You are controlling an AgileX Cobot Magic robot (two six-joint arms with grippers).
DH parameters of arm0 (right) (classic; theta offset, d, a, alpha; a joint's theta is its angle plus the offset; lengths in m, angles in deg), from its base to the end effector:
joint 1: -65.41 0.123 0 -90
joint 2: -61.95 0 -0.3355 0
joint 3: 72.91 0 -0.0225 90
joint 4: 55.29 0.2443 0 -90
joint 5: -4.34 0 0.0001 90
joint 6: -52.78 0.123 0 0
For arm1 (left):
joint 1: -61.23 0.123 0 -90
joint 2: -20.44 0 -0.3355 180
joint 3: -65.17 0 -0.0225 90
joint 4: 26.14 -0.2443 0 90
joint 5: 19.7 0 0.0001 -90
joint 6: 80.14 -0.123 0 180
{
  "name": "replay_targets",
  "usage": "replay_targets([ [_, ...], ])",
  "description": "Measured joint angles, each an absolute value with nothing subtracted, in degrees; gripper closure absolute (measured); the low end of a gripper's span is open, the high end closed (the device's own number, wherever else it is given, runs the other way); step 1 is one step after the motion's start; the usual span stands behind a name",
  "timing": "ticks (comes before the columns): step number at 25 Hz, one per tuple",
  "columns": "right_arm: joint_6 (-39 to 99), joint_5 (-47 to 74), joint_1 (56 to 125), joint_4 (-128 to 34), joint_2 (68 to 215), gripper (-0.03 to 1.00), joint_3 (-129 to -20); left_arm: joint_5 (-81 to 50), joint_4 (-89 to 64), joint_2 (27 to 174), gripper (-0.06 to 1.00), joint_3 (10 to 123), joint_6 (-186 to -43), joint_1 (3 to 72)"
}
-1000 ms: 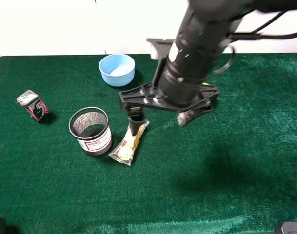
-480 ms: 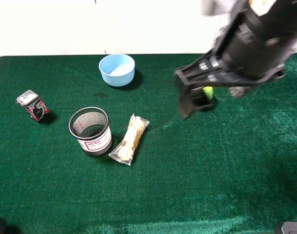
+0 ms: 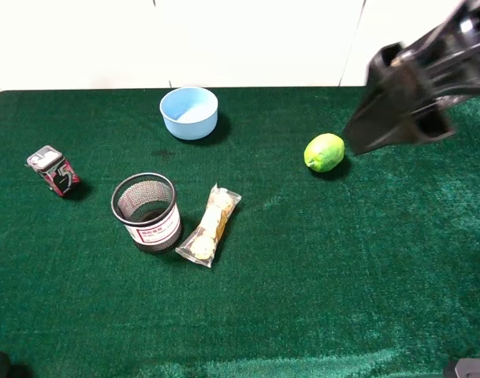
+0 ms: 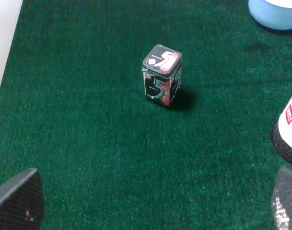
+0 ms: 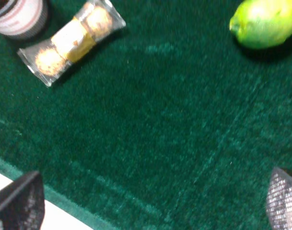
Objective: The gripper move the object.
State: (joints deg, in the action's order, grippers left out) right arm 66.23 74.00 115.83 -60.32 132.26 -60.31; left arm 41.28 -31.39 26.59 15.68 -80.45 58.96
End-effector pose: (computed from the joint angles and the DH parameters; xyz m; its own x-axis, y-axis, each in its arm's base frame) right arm 0.1245 0.1347 0.3826 -0.7042 -0.5348 -0.4670 -0.6139 0.7891 0.0222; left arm -0.0345 0.0112 0.2606 -0.4472 0.0675 -0.8919 -0.0097 0.9967 0.0804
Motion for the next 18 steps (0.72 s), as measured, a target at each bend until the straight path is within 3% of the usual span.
replay_targets([
  [14, 64.16, 74.16, 115.83, -65.75, 116.69, 0.28, -59.74, 41.28, -31.39, 26.59, -0.02, 15.68, -80.45, 58.96],
  [18, 63.99, 74.16, 109.94, -65.67, 112.86, 0.28, -59.33, 41.28, -31.39, 26.59, -0.02, 15.68, -80.45, 58.96],
])
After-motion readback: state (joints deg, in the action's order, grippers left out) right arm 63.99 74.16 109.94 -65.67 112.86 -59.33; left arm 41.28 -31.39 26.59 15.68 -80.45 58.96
